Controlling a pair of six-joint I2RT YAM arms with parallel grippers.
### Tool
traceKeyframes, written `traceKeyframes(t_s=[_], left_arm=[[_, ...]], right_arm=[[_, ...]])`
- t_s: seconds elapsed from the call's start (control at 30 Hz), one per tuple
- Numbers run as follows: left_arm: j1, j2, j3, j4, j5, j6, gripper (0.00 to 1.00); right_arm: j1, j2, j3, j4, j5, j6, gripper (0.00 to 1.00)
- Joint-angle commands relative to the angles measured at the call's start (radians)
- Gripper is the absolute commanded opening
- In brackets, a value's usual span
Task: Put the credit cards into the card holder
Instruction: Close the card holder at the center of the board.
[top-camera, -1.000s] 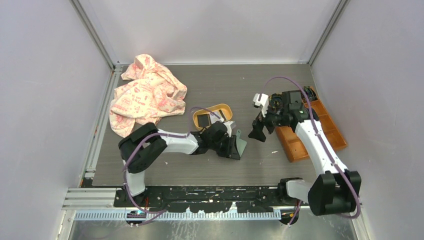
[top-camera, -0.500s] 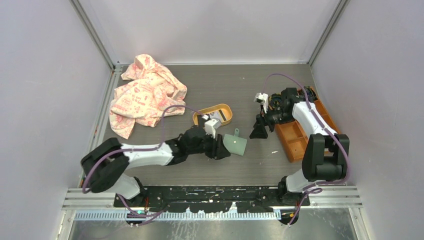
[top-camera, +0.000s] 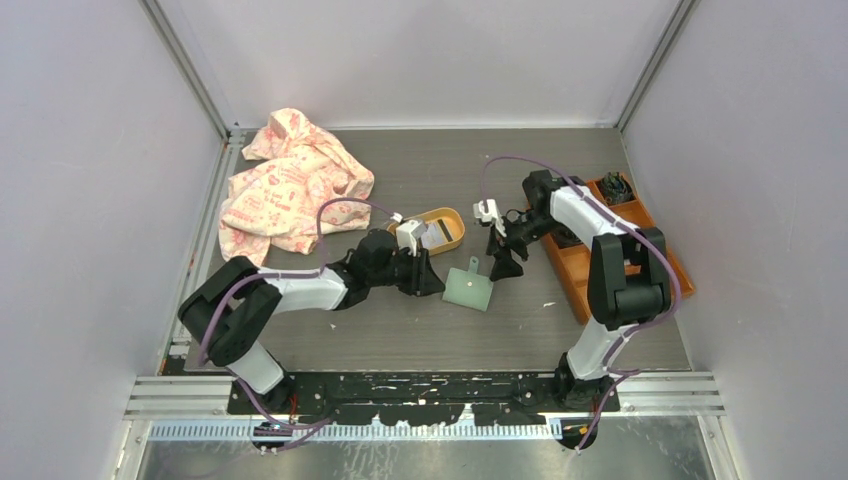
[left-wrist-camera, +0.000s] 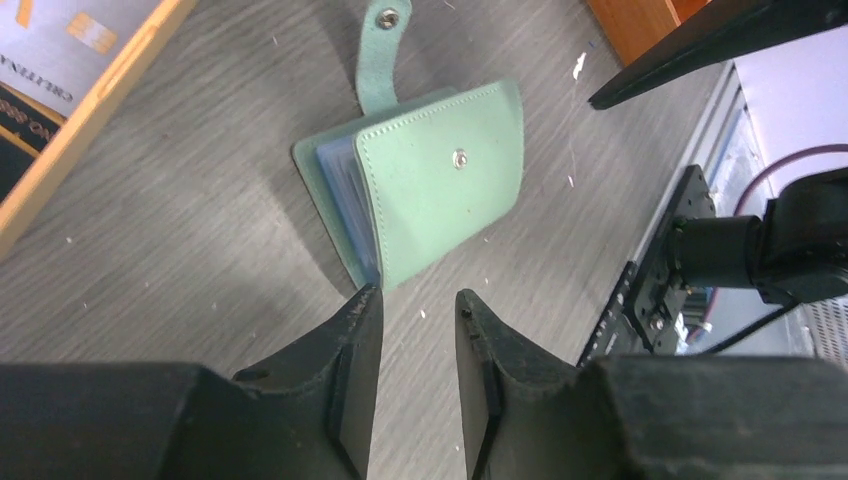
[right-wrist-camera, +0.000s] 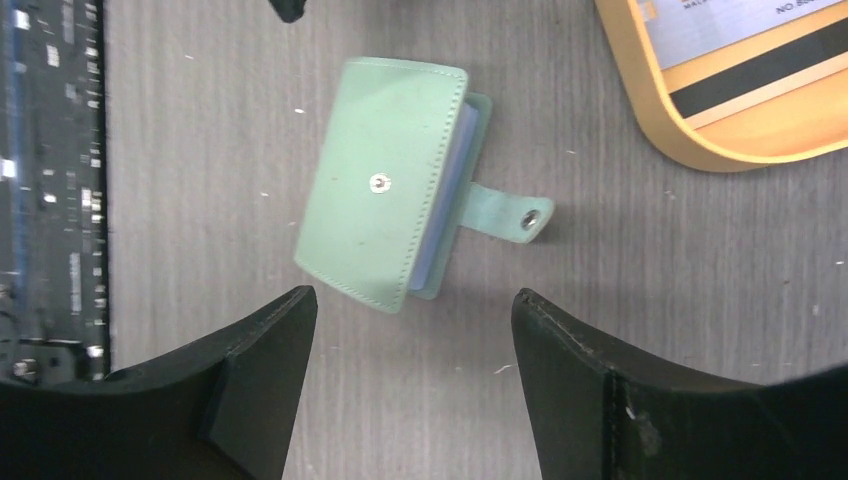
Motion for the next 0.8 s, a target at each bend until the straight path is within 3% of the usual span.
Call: traceKeyframes(t_s=[0.0, 0.27, 0.77], left_arm=[[0.003, 0.043, 0.08, 0.008, -0.041, 0.051, 0.33], [0.001, 0.133, 0.097, 0.078, 0.01, 0.003, 0.37], [0.001, 0.21, 0.104, 0.148, 0.035, -0.041, 0.35]], right_arm=[[0.046, 0.017, 0.022, 0.177, 0.085, 0.106, 0.75], [0.059, 0.115, 0.118, 0.209, 0.124, 0.232, 0.63], [0.109, 0.202, 0.175, 0.157, 0.146, 0.244, 0.43]])
